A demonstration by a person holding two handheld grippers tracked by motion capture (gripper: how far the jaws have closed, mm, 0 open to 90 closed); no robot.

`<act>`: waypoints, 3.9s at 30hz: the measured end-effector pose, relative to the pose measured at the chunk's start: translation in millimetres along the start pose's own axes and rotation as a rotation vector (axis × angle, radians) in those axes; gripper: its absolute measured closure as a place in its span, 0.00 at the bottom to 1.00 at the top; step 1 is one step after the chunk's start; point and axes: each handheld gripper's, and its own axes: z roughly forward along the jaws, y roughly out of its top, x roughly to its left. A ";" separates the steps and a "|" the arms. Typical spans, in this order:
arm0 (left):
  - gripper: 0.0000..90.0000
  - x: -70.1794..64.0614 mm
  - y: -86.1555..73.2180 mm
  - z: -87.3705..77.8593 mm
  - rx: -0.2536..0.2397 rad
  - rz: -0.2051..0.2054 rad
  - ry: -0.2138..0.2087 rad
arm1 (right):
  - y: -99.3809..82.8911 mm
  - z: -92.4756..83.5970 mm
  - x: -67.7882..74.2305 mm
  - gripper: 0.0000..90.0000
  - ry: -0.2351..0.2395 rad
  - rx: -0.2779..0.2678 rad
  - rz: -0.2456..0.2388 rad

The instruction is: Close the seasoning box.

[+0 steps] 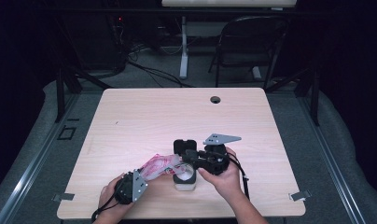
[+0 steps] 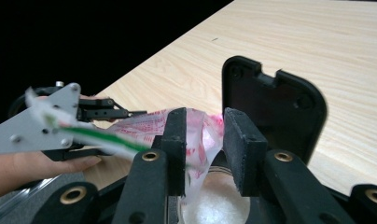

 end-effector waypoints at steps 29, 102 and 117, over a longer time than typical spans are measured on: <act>0.87 47.8 -29.0 11.7 -0.040 -0.483 -0.186 | -4.5 -10.0 -4.5 0.77 -0.019 -0.029 0.027; 0.35 72.3 -58.1 -7.7 0.002 -0.609 0.076 | 1.6 -24.7 -19.1 0.67 -0.044 -0.069 0.057; 0.28 50.7 -32.0 -9.4 -0.071 -0.572 -0.070 | 5.3 -20.4 -32.7 0.58 -0.106 0.006 0.005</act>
